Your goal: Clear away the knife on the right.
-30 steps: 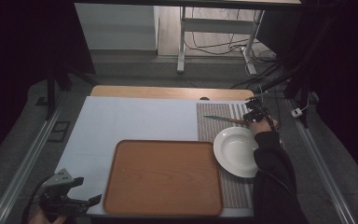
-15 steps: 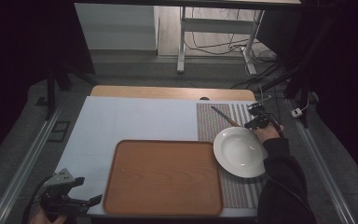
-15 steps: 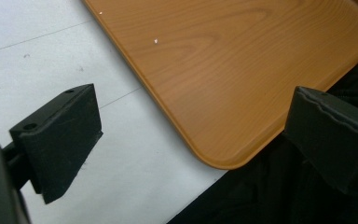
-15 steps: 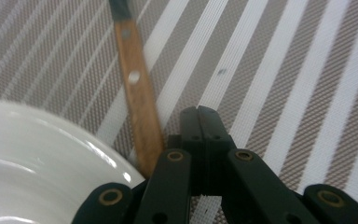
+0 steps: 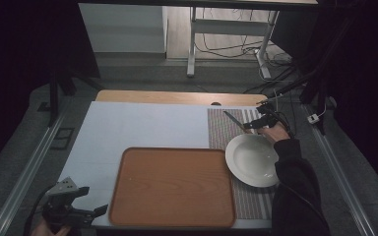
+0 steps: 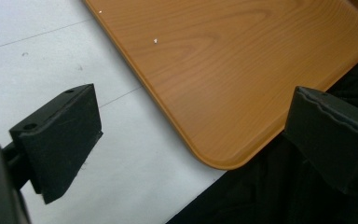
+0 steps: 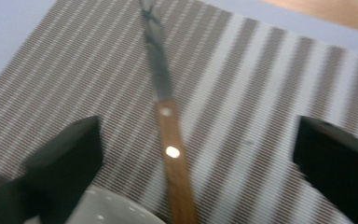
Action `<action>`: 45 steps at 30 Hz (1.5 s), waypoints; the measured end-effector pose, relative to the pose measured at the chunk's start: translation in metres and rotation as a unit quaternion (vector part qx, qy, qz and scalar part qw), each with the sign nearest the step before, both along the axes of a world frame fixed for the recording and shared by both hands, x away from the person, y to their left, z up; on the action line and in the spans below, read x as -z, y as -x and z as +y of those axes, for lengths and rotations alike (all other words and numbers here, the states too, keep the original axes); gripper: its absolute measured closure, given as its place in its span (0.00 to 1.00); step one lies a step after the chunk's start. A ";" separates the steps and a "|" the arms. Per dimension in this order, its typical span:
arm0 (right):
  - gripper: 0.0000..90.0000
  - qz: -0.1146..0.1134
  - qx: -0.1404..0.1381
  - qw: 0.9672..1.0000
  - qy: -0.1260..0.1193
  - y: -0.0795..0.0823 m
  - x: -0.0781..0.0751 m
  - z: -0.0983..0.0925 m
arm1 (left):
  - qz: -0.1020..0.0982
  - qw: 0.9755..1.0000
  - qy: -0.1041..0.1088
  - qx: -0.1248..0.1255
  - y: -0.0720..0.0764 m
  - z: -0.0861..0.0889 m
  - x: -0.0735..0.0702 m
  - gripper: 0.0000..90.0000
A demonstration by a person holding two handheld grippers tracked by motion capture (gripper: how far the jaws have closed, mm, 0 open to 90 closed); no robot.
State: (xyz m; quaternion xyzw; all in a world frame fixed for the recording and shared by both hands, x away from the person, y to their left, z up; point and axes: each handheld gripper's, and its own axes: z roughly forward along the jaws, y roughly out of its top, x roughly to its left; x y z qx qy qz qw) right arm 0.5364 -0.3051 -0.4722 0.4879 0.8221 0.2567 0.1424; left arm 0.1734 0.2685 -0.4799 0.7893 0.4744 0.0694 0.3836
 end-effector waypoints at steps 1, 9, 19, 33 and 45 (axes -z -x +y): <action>0.00 0.004 -0.003 1.000 -0.001 -0.002 0.001 0.003 | 0.000 1.000 0.002 0.000 0.000 0.000 0.000 0.04; 0.00 0.040 -0.003 0.999 0.034 -0.014 0.023 0.018 | 0.002 1.000 0.004 0.000 0.001 0.001 0.000 0.04; 0.53 0.029 -0.013 0.998 0.050 -0.014 0.025 0.013 | 0.003 1.000 0.002 0.001 0.001 0.000 0.000 0.04; 0.87 0.013 -0.058 0.996 0.067 -0.010 0.019 0.016 | 0.004 1.000 0.001 0.000 0.001 0.000 0.000 0.04; 0.87 -0.017 -0.013 0.998 0.057 -0.004 0.000 -0.026 | 0.001 1.000 0.001 -0.003 0.002 0.001 0.000 0.04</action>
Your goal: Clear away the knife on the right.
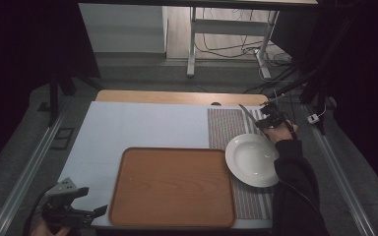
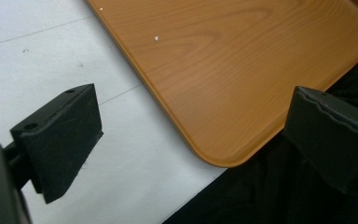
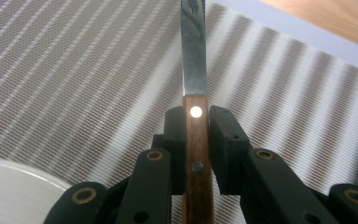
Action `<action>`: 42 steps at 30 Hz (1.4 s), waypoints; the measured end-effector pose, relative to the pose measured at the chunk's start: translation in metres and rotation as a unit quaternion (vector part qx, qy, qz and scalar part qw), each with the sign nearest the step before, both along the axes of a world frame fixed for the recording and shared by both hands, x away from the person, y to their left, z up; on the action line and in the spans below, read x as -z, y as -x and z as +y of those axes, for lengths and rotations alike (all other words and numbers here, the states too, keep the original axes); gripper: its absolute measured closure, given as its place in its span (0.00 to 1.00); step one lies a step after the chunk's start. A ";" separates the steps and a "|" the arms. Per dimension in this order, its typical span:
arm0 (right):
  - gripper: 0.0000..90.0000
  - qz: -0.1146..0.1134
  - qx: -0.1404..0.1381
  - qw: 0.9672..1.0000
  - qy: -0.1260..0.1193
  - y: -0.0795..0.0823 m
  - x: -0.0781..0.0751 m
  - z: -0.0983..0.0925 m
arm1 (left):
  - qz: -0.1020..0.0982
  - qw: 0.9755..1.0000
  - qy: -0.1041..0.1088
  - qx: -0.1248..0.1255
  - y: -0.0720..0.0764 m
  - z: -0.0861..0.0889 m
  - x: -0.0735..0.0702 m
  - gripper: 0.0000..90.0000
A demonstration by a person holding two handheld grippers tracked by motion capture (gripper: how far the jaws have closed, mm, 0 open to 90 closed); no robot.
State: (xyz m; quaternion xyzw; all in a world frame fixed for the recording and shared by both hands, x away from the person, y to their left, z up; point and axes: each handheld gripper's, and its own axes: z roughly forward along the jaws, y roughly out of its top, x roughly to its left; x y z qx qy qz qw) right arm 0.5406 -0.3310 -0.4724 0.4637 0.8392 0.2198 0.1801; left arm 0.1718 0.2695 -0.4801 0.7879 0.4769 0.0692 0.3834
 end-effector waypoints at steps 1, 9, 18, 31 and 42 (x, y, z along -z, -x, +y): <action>0.87 -0.003 0.003 1.000 -0.003 0.001 -0.002 -0.004 | -0.001 1.000 0.001 -0.001 0.000 0.000 0.000 0.04; 0.87 -0.014 0.014 1.000 -0.018 0.014 -0.017 -0.019 | -0.001 1.000 0.003 -0.003 0.001 0.001 0.000 0.04; 0.87 -0.009 0.009 1.000 -0.026 0.028 -0.023 -0.012 | -0.003 1.000 0.005 -0.005 0.001 0.001 0.000 0.04; 0.87 -0.017 -0.044 0.998 -0.047 0.069 -0.036 0.022 | -0.004 1.000 0.005 -0.006 0.001 0.001 -0.001 0.04; 0.87 -0.015 -0.086 0.995 -0.050 0.107 -0.034 0.053 | -0.007 1.000 0.005 -0.007 0.002 0.001 -0.001 0.04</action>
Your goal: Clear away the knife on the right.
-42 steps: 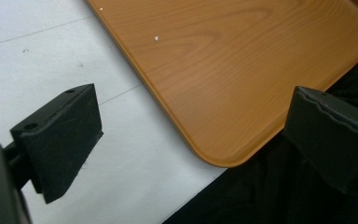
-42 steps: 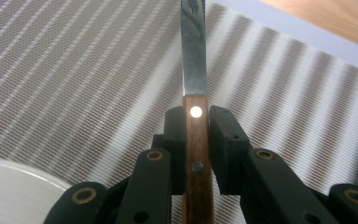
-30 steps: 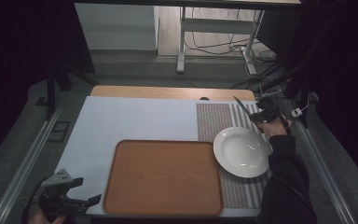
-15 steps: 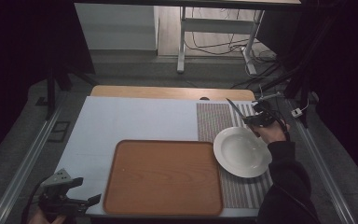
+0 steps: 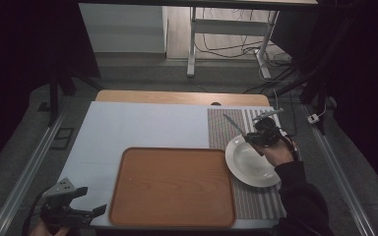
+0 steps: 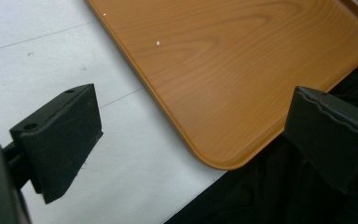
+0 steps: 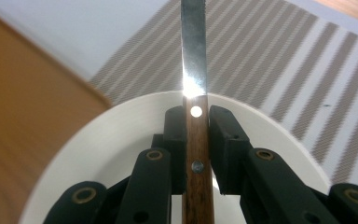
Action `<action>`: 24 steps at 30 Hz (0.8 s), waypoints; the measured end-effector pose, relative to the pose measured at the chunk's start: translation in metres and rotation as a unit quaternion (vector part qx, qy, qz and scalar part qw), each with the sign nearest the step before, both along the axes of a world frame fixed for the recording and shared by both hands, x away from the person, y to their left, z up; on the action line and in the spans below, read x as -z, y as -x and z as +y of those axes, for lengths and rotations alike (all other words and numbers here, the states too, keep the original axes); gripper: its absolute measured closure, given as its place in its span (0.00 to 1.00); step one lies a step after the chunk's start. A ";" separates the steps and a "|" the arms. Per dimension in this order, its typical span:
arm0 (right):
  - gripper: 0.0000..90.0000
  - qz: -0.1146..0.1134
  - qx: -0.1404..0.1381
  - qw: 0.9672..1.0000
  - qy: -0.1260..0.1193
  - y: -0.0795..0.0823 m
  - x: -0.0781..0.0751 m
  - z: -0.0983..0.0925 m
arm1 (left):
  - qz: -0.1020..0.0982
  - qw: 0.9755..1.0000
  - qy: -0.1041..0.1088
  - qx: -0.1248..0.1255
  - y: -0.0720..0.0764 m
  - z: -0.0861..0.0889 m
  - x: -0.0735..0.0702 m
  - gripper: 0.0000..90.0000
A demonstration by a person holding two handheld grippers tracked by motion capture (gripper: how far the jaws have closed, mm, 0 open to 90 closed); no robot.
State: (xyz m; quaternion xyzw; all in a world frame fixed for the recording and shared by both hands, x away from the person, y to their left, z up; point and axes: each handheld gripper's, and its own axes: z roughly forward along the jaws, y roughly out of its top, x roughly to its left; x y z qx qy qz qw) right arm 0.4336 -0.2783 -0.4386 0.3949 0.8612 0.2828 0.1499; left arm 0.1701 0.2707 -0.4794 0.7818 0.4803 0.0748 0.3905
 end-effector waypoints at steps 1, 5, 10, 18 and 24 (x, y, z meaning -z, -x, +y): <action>0.87 -0.001 -0.003 1.000 -0.001 0.004 0.000 0.003 | 0.000 1.000 0.000 -0.001 0.000 0.000 0.000 0.04; 0.87 -0.004 -0.018 1.000 -0.008 0.019 -0.001 0.012 | 0.001 1.000 0.005 -0.003 0.000 0.002 0.000 0.04; 0.87 -0.003 -0.032 0.999 -0.016 0.040 0.000 0.023 | -0.001 1.000 0.006 -0.002 0.000 0.002 0.000 0.04; 0.87 -0.001 -0.070 0.997 -0.024 0.076 0.001 0.046 | 0.000 1.000 0.006 -0.002 -0.003 0.001 0.000 0.04; 0.87 0.003 -0.097 0.995 -0.024 0.097 0.006 0.062 | 0.001 1.000 0.005 0.000 -0.004 0.001 0.000 0.04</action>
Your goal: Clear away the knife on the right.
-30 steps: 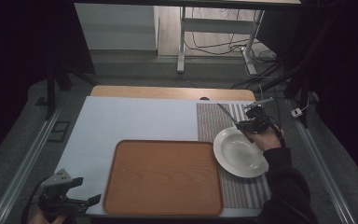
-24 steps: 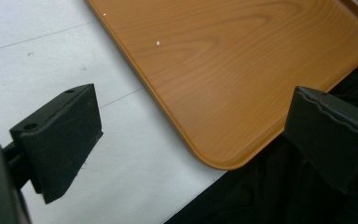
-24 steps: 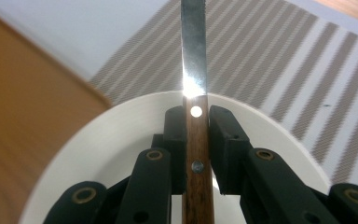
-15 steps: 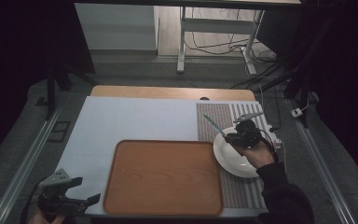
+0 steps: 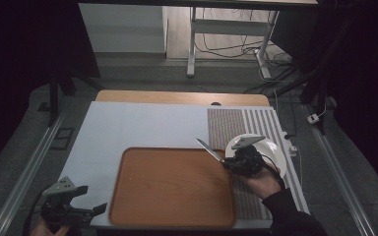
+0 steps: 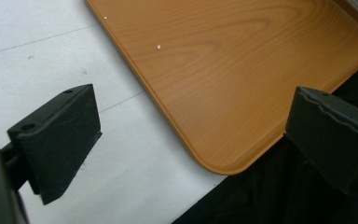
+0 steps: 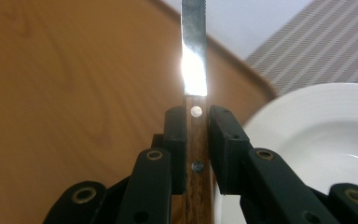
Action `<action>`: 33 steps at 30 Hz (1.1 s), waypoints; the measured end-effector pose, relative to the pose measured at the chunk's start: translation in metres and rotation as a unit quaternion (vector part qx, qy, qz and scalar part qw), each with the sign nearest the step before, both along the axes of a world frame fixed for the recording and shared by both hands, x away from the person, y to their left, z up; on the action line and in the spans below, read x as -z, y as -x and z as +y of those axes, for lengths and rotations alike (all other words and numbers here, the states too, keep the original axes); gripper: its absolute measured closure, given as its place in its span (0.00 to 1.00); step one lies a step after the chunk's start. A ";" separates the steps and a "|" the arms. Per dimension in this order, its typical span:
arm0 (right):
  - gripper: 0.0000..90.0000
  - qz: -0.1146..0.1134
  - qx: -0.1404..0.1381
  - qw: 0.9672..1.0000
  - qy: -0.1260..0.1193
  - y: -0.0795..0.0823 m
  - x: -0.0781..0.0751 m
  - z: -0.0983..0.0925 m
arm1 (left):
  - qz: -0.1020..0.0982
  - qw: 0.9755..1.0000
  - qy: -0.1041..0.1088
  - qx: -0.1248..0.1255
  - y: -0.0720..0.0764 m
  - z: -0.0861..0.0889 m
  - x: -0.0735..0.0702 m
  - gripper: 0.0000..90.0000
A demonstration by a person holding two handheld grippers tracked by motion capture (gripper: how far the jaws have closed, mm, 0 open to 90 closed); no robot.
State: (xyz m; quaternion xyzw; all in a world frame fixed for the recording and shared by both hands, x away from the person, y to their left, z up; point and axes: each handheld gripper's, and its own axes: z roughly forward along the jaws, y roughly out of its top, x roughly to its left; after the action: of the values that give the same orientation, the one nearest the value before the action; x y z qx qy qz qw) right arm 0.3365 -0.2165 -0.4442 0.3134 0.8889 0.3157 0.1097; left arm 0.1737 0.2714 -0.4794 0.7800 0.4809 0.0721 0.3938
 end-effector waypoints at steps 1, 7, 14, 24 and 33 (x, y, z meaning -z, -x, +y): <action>0.87 0.000 -0.004 1.000 0.002 0.003 0.001 0.003 | 0.000 1.000 0.001 0.000 0.000 0.000 0.000 0.04; 0.87 0.005 -0.026 1.000 0.014 0.018 0.009 0.020 | 0.000 1.000 0.000 0.000 0.000 0.000 0.000 0.04; 0.87 0.008 -0.049 0.998 0.029 0.031 0.019 0.041 | 0.002 1.000 0.000 0.000 -0.001 -0.001 0.000 0.04; 0.87 0.021 -0.064 0.995 0.073 0.034 0.045 0.058 | 0.003 1.000 -0.002 0.002 -0.001 -0.001 0.000 0.04; 0.76 0.040 -0.073 0.993 0.082 0.030 0.053 0.058 | 0.004 1.000 -0.001 0.003 -0.001 -0.001 0.000 0.04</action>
State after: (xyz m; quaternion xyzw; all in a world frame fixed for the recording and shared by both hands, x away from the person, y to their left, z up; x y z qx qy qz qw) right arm 0.3069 -0.1581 -0.4973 0.2504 0.9358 0.2361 0.0759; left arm 0.1747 0.2704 -0.4798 0.7823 0.4798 0.0688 0.3912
